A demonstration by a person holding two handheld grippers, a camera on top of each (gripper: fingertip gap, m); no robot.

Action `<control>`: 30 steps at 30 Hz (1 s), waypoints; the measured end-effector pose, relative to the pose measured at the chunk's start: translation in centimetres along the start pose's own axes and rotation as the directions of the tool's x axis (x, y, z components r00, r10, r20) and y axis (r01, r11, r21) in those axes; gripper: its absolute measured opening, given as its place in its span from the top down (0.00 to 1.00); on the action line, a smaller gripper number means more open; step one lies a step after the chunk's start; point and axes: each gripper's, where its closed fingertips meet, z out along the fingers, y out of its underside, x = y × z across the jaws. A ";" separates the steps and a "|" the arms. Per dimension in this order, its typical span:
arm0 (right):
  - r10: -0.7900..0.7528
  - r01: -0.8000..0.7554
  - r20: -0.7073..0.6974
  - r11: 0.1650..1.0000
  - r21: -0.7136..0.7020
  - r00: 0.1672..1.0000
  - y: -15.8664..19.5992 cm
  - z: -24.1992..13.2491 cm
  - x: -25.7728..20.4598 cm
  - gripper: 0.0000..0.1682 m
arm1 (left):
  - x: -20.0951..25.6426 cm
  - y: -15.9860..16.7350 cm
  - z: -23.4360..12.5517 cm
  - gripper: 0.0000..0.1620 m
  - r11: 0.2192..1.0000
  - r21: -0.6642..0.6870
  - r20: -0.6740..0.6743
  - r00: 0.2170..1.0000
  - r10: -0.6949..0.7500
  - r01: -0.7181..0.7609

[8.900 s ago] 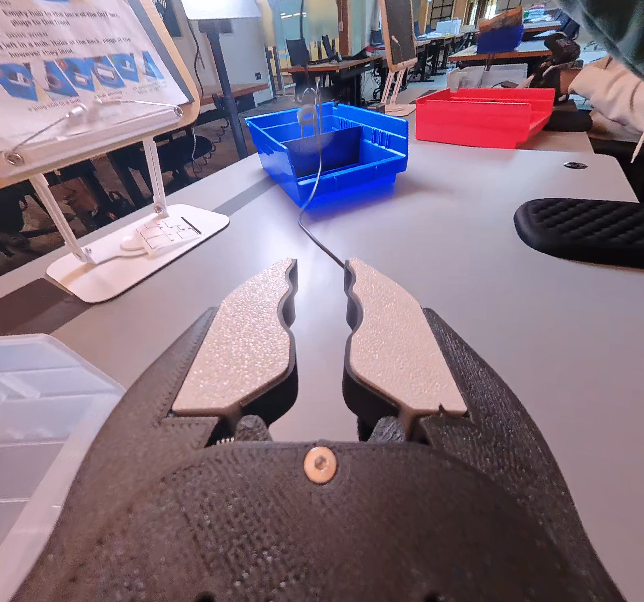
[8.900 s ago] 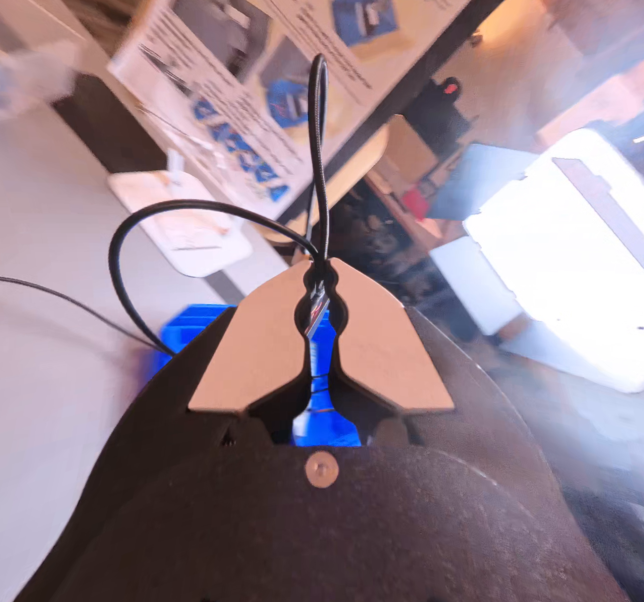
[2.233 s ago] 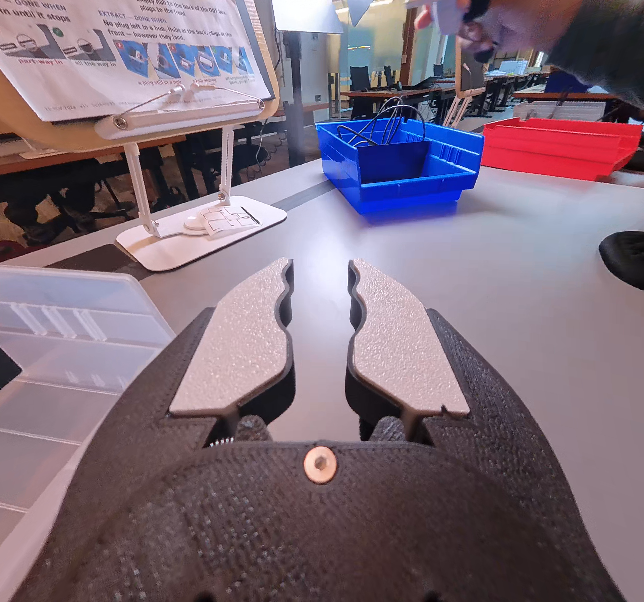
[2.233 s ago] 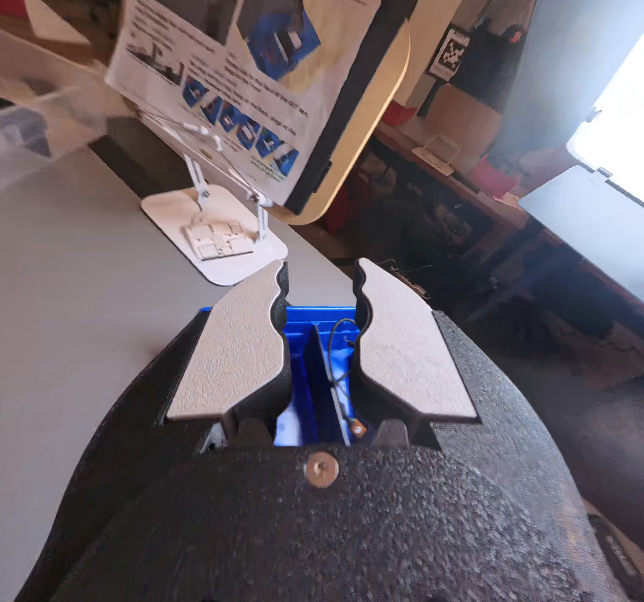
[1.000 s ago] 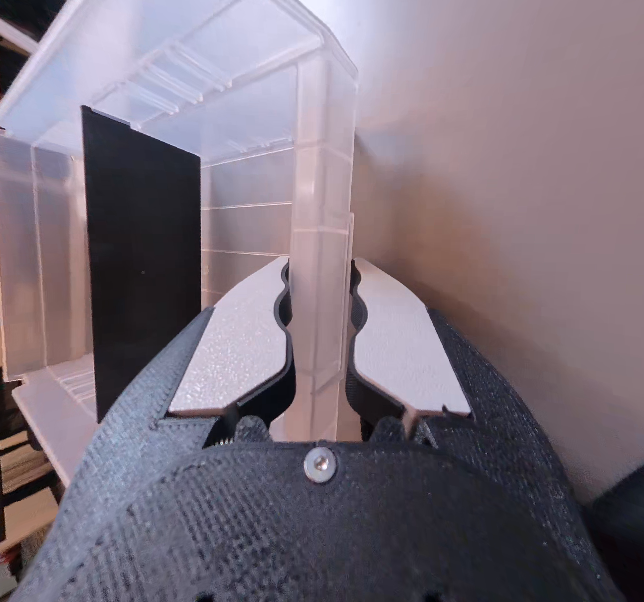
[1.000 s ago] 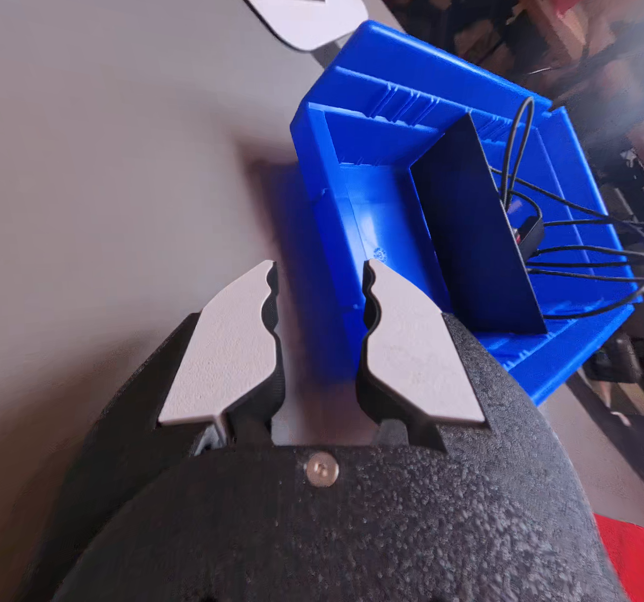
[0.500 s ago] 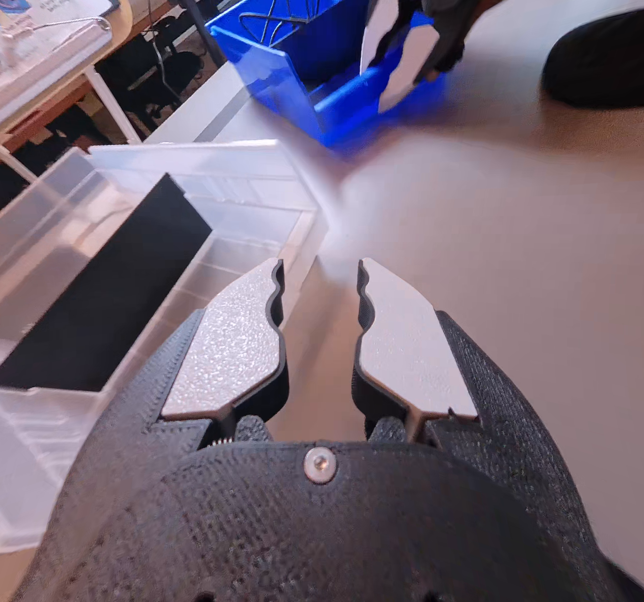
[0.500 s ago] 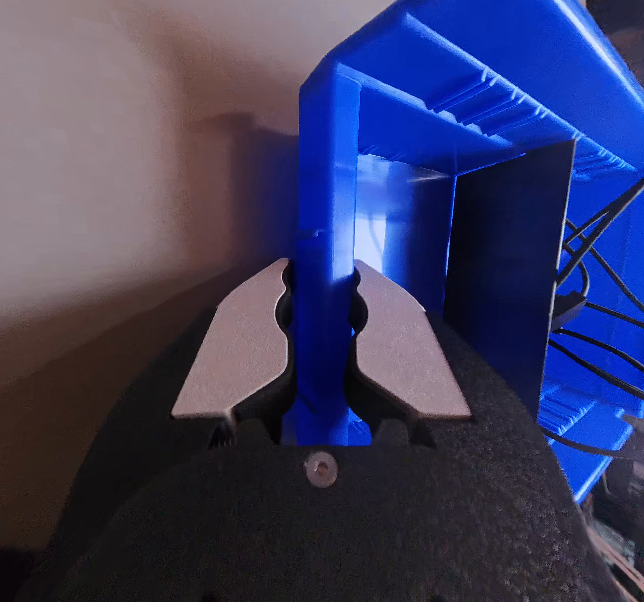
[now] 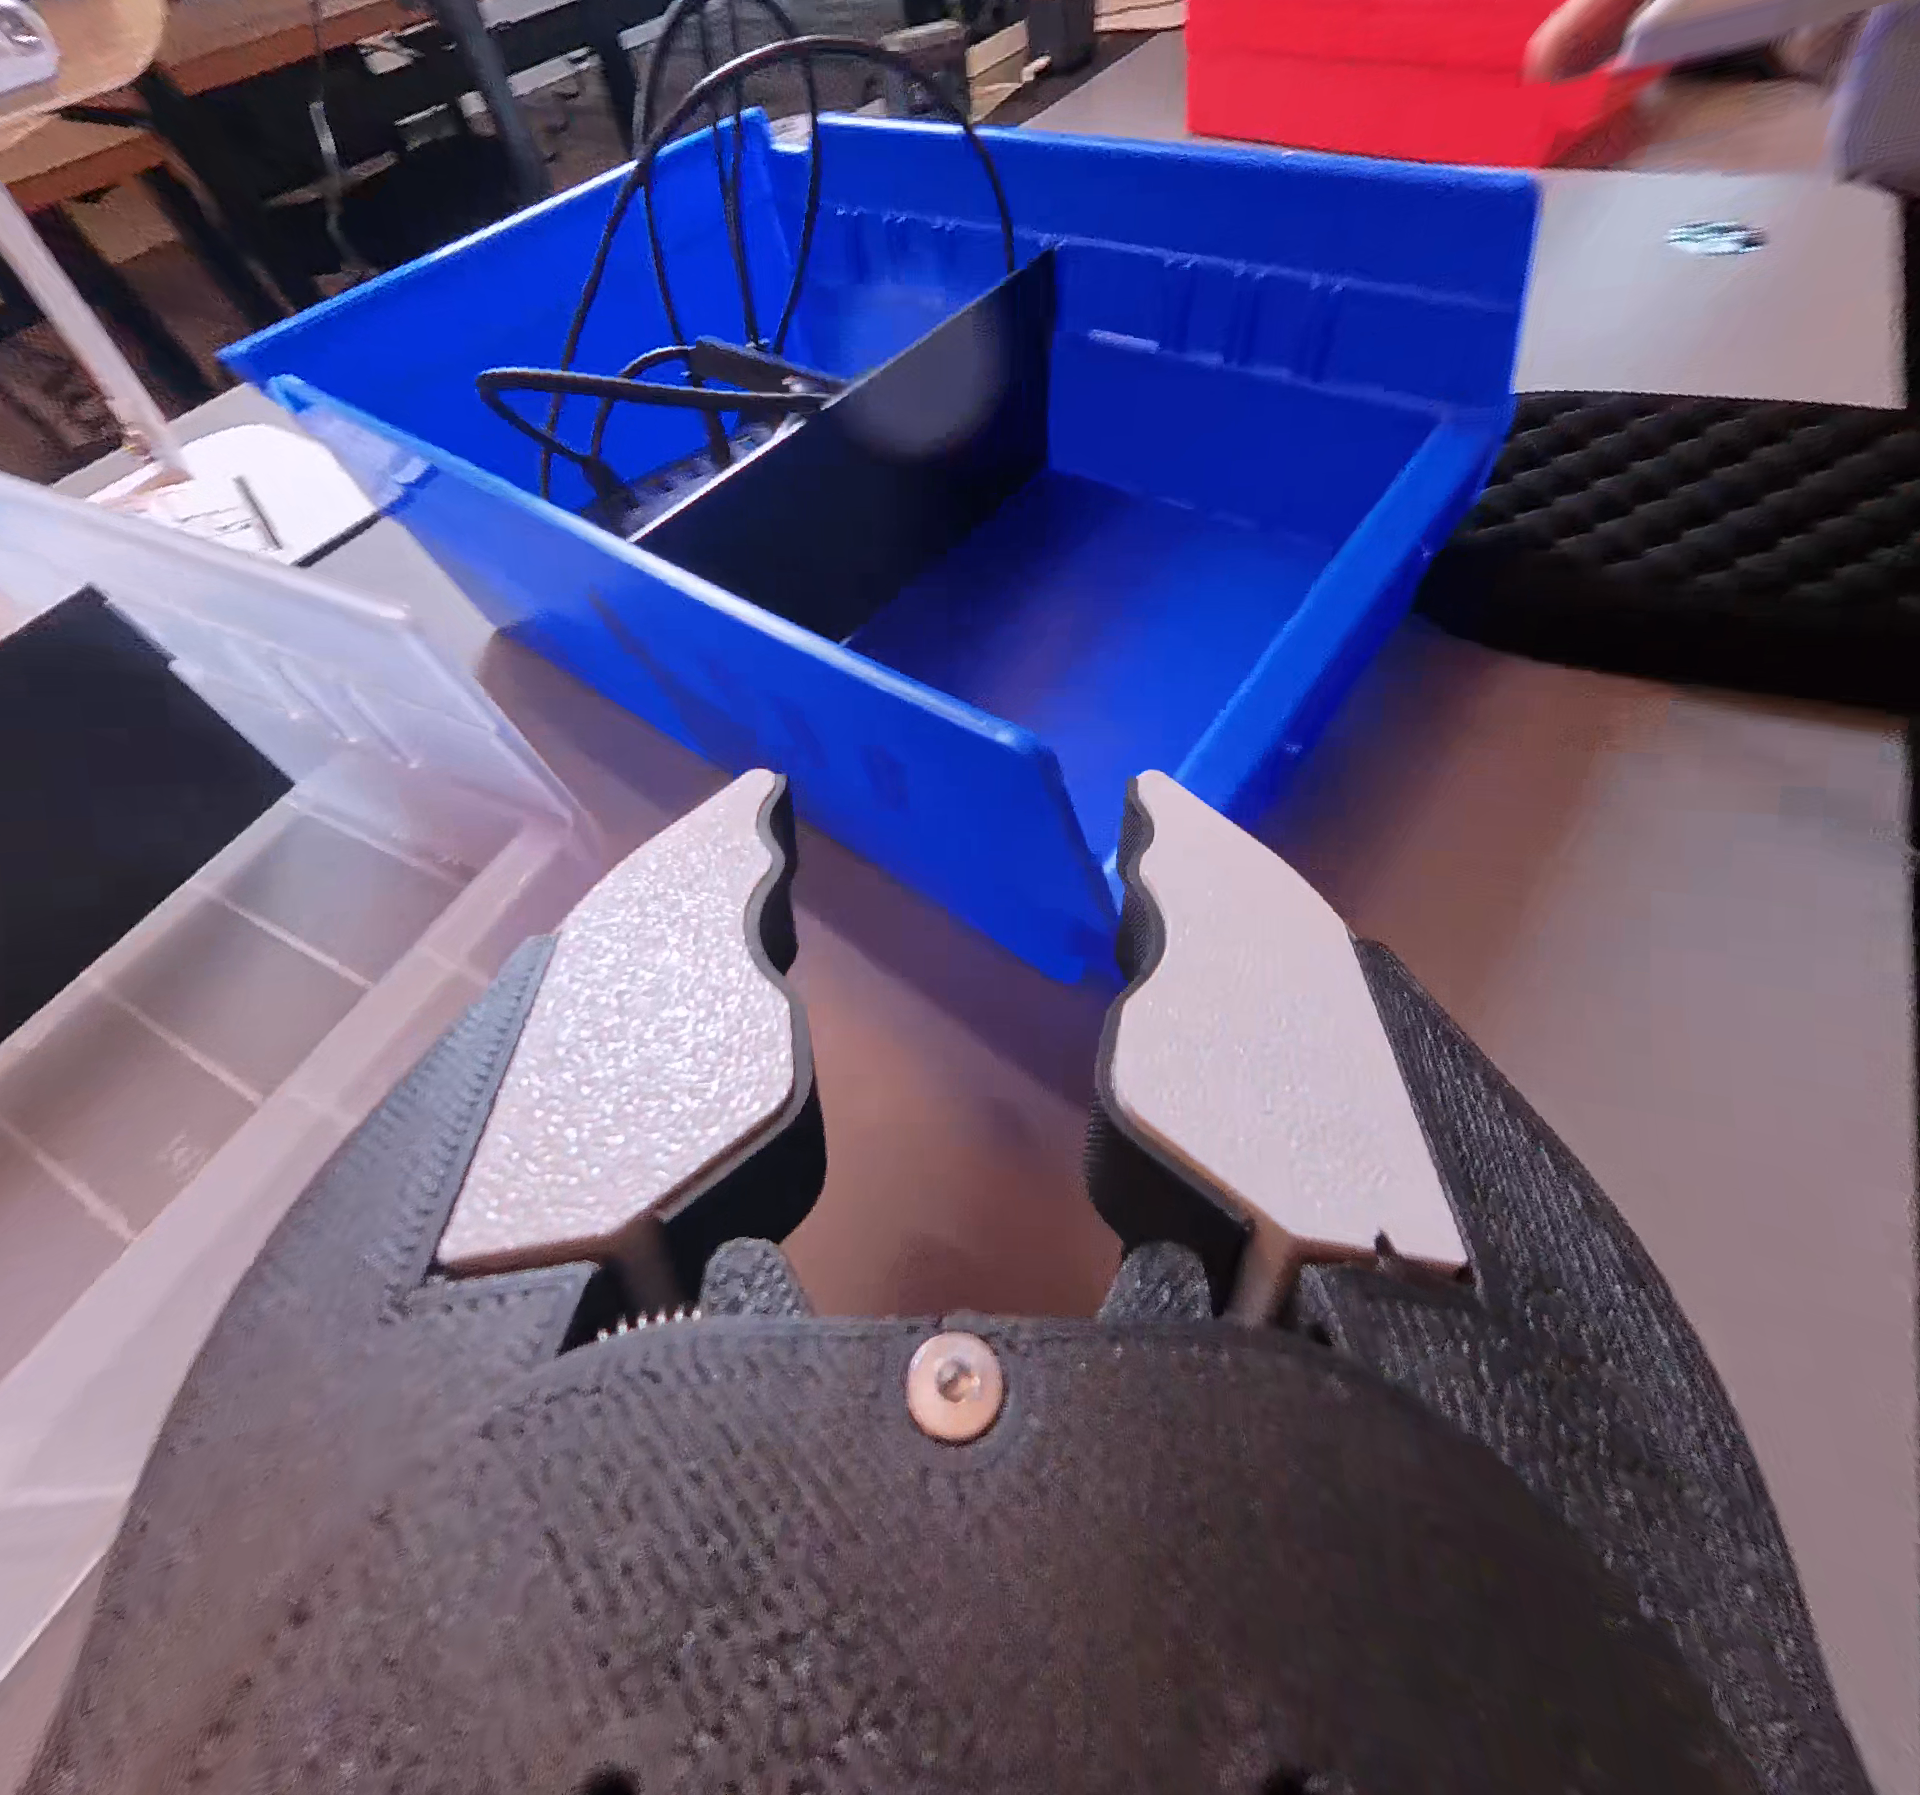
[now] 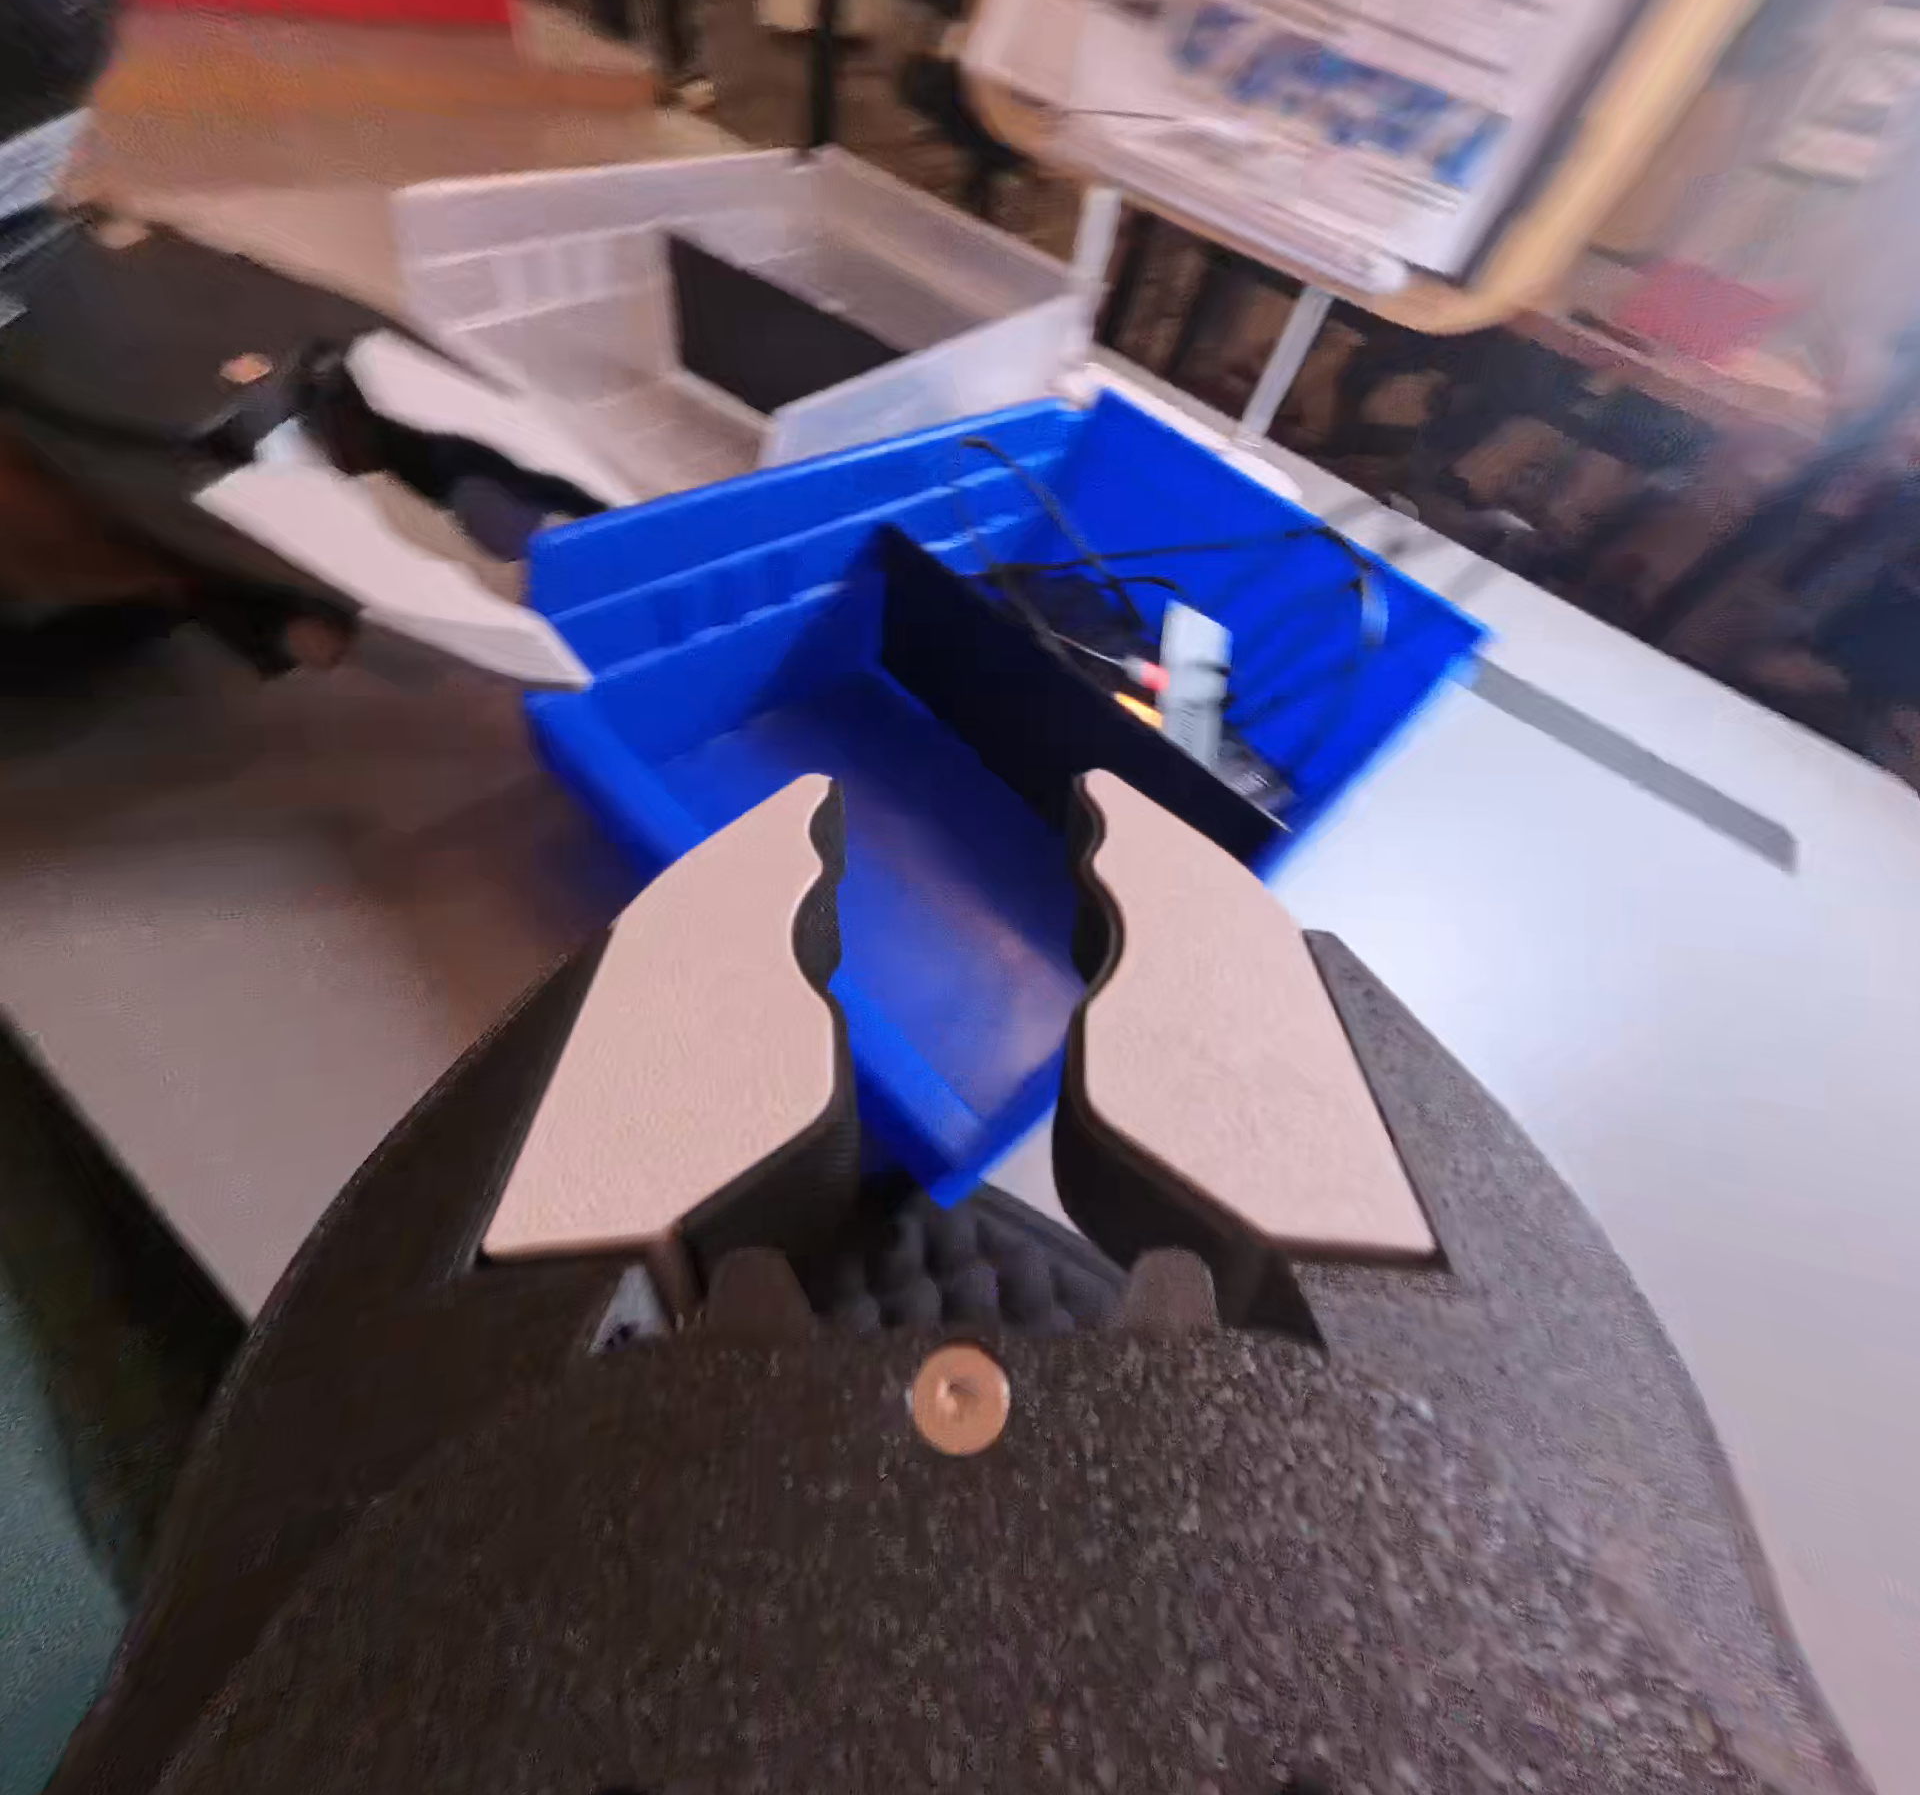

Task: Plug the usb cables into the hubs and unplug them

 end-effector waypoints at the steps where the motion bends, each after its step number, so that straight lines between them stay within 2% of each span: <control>1: 0.073 -0.074 -0.076 0.997 0.000 0.994 1.0 -0.5 1.7 0.73 | -0.3 0.0 0.3 0.64 1.000 -0.002 0.029 1.000 -0.010 0.010; 3: 0.161 -0.174 -0.151 0.982 -0.072 0.975 4.3 0.1 3.3 0.63 | -0.5 0.1 1.2 0.63 0.999 -0.027 0.055 0.997 -0.046 0.047; 5: 0.214 -0.239 -0.174 0.961 -0.137 0.961 7.1 1.6 3.4 0.59 | 0.0 0.1 1.9 0.73 0.996 -0.057 0.076 0.995 -0.066 0.070; 6: 0.237 -0.264 -0.173 0.952 -0.155 0.956 8.1 2.4 3.4 0.63 | 0.0 0.3 2.2 0.72 0.996 -0.078 0.110 0.993 -0.038 0.047; 8: 0.260 -0.291 -0.173 0.939 -0.183 0.950 9.1 3.6 3.3 0.79 | -0.2 0.3 2.6 0.76 0.994 -0.102 0.161 0.987 -0.017 0.034; 10: 0.164 -0.215 -0.248 0.958 -0.191 0.955 9.0 3.6 4.3 0.89 | -0.8 0.0 2.7 0.82 0.995 -0.102 0.199 0.980 0.003 0.018; 14: 0.056 -0.095 -0.338 0.990 -0.102 0.940 6.3 1.7 4.5 0.95 | -1.0 -2.9 1.1 0.89 0.998 -0.017 0.259 0.964 0.066 -0.064; 18: 0.015 -0.024 -0.382 1.000 -0.018 0.924 3.3 -1.1 3.1 0.95 | -0.1 -6.0 -1.8 0.91 0.988 0.077 0.285 0.953 0.106 -0.133; 23: -0.032 0.088 -0.367 0.987 0.137 0.930 -3.8 -3.2 0.3 0.95 | 0.1 -10.1 -8.7 0.90 0.958 0.159 0.388 0.907 0.163 -0.240; 27: -0.055 0.117 -0.225 0.955 0.272 0.973 -9.4 -1.1 -4.3 0.95 | -1.3 -11.3 -16.9 0.89 0.945 0.076 0.511 0.827 0.236 -0.317; 30: -0.095 0.113 -0.072 0.938 0.326 0.993 -12.0 2.3 -9.2 0.94 | -2.8 -9.6 -23.0 0.88 0.940 -0.070 0.561 0.766 0.315 -0.335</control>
